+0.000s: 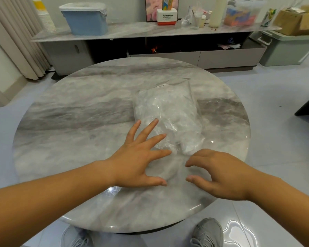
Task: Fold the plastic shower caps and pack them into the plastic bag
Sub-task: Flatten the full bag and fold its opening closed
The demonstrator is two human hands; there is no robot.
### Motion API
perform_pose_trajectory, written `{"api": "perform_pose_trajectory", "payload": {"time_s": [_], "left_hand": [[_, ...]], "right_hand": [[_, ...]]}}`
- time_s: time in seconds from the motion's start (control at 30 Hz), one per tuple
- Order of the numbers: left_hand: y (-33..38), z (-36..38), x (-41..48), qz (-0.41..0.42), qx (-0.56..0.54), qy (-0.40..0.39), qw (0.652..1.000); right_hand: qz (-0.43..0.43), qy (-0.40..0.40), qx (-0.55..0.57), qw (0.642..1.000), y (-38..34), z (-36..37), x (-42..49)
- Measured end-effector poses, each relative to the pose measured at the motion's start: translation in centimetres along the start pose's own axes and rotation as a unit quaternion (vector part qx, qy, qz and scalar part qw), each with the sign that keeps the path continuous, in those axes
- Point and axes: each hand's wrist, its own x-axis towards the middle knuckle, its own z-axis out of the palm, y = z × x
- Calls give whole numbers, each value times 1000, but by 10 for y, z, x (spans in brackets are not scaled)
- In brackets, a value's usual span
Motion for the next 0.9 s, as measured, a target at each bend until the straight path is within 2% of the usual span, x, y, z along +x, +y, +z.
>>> {"api": "perform_pose_trajectory", "payload": {"time_s": [0.13,0.3,0.5,0.63,0.73,0.83,0.9], "left_hand": [[-2,4,-1,-13,-1,-32,999],[-4,9,-5,2,4,-50,999],[-5,7,-3,8,32,-63,997],[-6,-2,1,-19,-6,-73,997],[-6,-10,5,-40,-27,-84,995],[-8,-13,6,-32,-22,-80,996],[-10,-13,6,-19,-21,-70,997]], "right_hand": [[7,-16,65,998,0,12,5],[-10,-27,7,1000,-6,30,18],[9,-43,-26,999,-21,34,21],[17,-9,12,1000,-24,31,18],[12,24,-9,1000,-28,25,14],[-12,94,-32,995,-35,18,10],[-25,114,-15,993,-38,15,9]]}}
